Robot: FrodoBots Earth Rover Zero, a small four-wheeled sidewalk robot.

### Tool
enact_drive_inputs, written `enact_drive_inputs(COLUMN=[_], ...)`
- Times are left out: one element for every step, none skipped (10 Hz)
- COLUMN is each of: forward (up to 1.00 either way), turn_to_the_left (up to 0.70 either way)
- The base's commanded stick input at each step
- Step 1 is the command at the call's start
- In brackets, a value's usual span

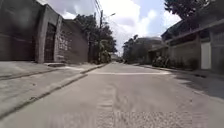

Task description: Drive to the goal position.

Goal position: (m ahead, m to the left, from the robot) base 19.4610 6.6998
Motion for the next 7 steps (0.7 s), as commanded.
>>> enact_drive_inputs(forward=[1.0,1.0,1.0,1.0,1.0,1.0,1.0], turn_to_the_left=[-0.19,-0.26,-0.16,-0.06,0.0,0.0,0.0])
